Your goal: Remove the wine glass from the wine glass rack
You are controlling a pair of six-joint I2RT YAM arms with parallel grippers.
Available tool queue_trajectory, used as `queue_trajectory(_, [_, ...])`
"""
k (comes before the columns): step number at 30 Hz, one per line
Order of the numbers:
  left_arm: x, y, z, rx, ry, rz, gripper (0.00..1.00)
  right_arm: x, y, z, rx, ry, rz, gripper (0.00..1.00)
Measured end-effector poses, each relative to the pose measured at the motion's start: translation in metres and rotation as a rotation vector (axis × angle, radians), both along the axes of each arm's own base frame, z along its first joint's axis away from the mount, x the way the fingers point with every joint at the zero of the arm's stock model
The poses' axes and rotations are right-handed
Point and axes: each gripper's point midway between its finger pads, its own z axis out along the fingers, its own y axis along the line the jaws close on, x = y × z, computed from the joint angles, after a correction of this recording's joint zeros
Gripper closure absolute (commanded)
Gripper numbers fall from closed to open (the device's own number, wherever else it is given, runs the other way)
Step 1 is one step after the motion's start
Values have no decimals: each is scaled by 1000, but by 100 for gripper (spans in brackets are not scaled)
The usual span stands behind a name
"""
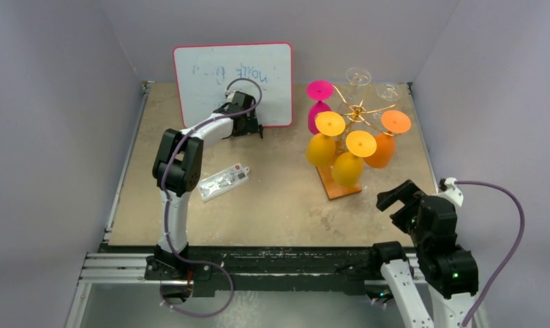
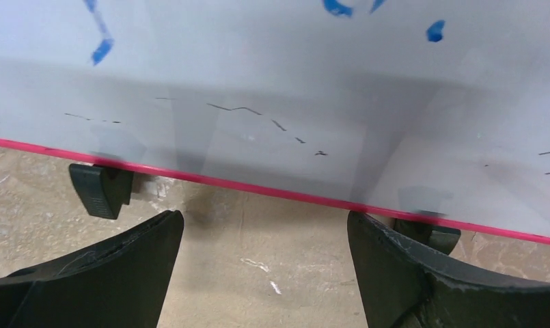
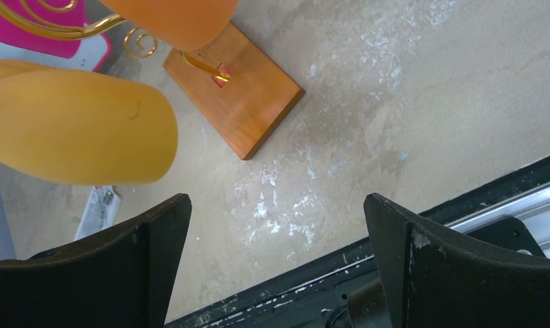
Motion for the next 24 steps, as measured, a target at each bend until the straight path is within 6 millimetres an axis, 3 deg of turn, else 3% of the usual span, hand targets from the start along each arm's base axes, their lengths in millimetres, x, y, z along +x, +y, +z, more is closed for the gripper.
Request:
queue_trajectory(14, [6,-20,-8,-58,43,-58,12,12,6,-11,-5,140,24,0])
queue_trajectory(20, [-16,-16,-6,-76,62,-74,11,22,26,-2,86,95,86,0])
queue_trajectory(24, [-28,-16,5,-96,57,-88,11,24,36,-19,168,84,78,1])
